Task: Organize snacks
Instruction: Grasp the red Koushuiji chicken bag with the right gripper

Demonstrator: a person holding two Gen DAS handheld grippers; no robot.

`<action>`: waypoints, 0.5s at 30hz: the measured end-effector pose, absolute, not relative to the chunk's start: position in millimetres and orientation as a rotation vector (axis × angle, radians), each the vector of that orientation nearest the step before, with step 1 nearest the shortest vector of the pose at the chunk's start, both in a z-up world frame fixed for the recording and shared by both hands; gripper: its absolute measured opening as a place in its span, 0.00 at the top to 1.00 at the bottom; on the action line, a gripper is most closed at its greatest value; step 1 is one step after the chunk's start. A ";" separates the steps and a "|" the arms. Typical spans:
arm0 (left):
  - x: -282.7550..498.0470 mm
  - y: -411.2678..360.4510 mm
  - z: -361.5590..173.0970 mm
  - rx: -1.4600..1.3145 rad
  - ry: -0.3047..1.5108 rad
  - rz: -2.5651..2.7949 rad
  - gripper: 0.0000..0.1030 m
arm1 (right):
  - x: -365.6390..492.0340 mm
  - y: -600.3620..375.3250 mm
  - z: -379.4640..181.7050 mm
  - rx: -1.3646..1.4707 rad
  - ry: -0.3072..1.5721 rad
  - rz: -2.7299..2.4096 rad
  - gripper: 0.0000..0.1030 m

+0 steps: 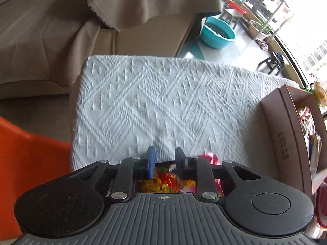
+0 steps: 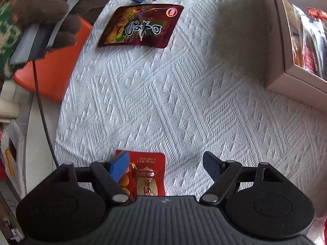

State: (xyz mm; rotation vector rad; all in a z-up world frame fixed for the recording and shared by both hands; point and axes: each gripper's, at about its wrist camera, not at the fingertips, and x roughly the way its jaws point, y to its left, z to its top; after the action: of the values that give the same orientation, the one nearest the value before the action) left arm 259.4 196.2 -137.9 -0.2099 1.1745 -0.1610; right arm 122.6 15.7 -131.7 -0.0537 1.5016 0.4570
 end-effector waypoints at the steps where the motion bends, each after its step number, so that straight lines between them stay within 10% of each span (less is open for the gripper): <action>1: 248.0 198.8 -138.1 -0.217 1.194 -0.165 0.76 | 125.4 14.4 -132.2 -0.040 1.499 0.445 0.23; 15: 139.8 229.6 -126.5 -0.345 1.251 0.038 0.77 | 169.5 34.1 -121.2 -0.067 1.383 0.436 0.23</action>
State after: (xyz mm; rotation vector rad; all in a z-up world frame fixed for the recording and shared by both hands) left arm 139.8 229.6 -126.5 -0.3447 1.2508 0.0382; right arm 169.5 34.1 -121.2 -0.0674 1.3835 0.4356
